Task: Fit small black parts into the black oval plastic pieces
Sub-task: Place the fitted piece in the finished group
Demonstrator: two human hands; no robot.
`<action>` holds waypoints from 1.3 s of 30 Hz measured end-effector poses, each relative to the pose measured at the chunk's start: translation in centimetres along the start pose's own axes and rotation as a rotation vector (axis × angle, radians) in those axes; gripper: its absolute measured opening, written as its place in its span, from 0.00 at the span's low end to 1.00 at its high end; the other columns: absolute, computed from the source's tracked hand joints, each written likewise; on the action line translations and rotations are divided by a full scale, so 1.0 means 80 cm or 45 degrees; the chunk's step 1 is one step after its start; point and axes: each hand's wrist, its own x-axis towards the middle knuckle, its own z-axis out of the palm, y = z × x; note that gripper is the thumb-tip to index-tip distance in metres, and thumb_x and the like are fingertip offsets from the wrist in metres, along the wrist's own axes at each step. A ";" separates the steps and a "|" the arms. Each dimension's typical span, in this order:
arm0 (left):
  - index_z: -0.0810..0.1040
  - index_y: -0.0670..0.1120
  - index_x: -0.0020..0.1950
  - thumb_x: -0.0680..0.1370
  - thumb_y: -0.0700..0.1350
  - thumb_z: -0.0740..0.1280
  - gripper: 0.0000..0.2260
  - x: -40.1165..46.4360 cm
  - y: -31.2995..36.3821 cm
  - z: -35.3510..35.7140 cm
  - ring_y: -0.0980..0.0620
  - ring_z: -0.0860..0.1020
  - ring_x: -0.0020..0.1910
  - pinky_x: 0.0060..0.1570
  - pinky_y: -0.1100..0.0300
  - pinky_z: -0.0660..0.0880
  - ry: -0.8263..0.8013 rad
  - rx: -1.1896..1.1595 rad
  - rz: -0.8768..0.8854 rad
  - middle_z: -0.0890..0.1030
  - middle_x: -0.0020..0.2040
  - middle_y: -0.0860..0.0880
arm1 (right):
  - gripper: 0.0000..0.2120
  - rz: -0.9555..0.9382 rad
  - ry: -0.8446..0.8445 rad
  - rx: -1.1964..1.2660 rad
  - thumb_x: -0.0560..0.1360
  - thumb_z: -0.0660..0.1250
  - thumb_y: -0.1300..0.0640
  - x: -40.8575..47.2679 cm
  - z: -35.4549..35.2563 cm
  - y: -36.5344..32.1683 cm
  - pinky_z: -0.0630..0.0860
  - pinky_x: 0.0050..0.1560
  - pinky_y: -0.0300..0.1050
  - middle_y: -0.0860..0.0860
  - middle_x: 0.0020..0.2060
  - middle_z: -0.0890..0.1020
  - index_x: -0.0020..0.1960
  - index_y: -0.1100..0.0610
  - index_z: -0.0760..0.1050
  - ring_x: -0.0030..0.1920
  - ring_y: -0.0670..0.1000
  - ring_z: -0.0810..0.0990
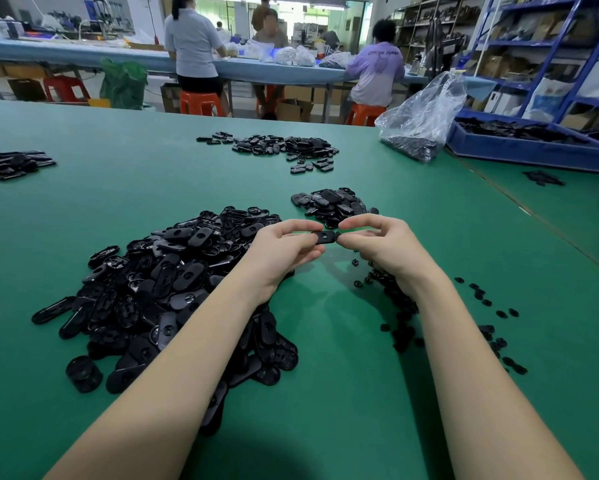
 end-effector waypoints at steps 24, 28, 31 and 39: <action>0.83 0.38 0.54 0.75 0.30 0.70 0.09 0.002 -0.004 -0.004 0.49 0.84 0.43 0.50 0.64 0.81 -0.005 0.062 0.094 0.86 0.46 0.40 | 0.10 0.012 0.067 -0.200 0.71 0.81 0.53 0.004 0.012 -0.013 0.68 0.25 0.30 0.43 0.32 0.83 0.50 0.50 0.83 0.23 0.40 0.71; 0.83 0.38 0.53 0.75 0.30 0.70 0.09 0.002 -0.004 -0.005 0.50 0.84 0.40 0.46 0.65 0.81 0.006 0.049 0.095 0.86 0.42 0.41 | 0.08 0.043 0.105 -0.184 0.70 0.81 0.52 0.005 0.019 -0.013 0.66 0.25 0.30 0.45 0.32 0.82 0.46 0.51 0.84 0.22 0.39 0.69; 0.83 0.40 0.52 0.76 0.31 0.71 0.08 0.002 -0.004 -0.006 0.50 0.84 0.40 0.44 0.65 0.80 0.010 0.060 0.091 0.86 0.42 0.42 | 0.06 0.083 0.113 -0.240 0.69 0.80 0.52 0.003 0.021 -0.014 0.65 0.24 0.30 0.41 0.27 0.78 0.44 0.50 0.85 0.22 0.38 0.70; 0.84 0.42 0.53 0.78 0.33 0.69 0.08 0.001 0.002 -0.008 0.50 0.85 0.41 0.44 0.64 0.81 0.001 0.048 0.061 0.85 0.44 0.42 | 0.10 0.163 0.072 -0.178 0.69 0.80 0.46 -0.007 0.017 -0.017 0.64 0.23 0.30 0.45 0.39 0.83 0.46 0.48 0.85 0.32 0.41 0.75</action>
